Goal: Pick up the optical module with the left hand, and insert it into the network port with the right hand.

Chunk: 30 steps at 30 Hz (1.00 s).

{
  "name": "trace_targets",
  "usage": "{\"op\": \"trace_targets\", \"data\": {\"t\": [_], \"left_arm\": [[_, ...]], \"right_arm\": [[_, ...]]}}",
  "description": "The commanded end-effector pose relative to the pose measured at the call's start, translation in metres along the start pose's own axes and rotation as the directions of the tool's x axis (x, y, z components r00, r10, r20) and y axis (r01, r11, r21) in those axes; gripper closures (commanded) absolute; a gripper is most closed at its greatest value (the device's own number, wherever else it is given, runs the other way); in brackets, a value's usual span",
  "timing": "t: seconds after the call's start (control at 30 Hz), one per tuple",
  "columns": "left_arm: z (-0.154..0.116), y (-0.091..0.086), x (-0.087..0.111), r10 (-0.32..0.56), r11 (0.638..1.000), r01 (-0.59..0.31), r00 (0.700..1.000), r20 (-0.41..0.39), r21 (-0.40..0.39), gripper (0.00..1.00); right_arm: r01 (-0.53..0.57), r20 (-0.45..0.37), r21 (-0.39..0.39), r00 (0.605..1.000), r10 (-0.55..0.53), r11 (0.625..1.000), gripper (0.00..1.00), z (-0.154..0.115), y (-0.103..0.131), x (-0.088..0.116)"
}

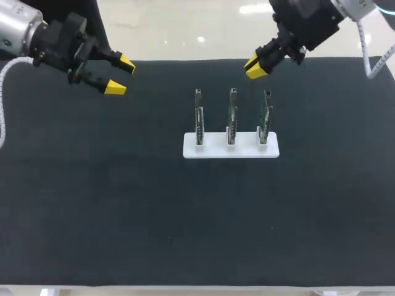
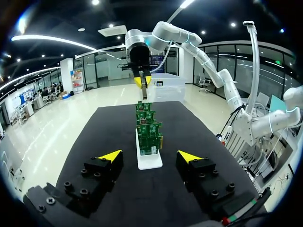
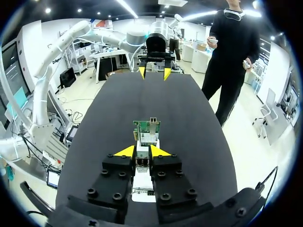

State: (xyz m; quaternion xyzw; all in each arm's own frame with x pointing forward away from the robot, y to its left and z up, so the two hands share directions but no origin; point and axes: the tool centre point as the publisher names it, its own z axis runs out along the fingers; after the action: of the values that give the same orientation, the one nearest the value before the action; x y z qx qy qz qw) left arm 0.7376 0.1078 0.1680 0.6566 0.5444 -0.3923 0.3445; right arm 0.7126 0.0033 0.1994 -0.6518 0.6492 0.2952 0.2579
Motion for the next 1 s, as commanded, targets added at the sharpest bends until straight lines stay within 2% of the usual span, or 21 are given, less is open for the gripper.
{"op": "trace_targets", "data": {"t": [0.03,0.37,1.0], "left_arm": [[0.0,0.001,0.0,0.0,1.0,0.0,1.0,-0.003,0.003,0.0],[0.0,0.001,0.0,0.0,1.0,0.0,1.0,-0.003,0.003,0.0],[0.0,0.001,0.0,0.0,1.0,0.0,1.0,-0.003,0.003,0.0]], "right_arm": [[0.002,0.007,-0.016,1.0,-0.002,1.0,1.0,-0.009,-0.002,0.006],[0.042,0.008,-0.034,0.999,-0.041,0.999,1.0,-0.016,-0.008,0.023],[0.081,-0.001,-0.042,0.997,-0.081,0.996,1.0,-0.014,-0.016,0.031]]}}
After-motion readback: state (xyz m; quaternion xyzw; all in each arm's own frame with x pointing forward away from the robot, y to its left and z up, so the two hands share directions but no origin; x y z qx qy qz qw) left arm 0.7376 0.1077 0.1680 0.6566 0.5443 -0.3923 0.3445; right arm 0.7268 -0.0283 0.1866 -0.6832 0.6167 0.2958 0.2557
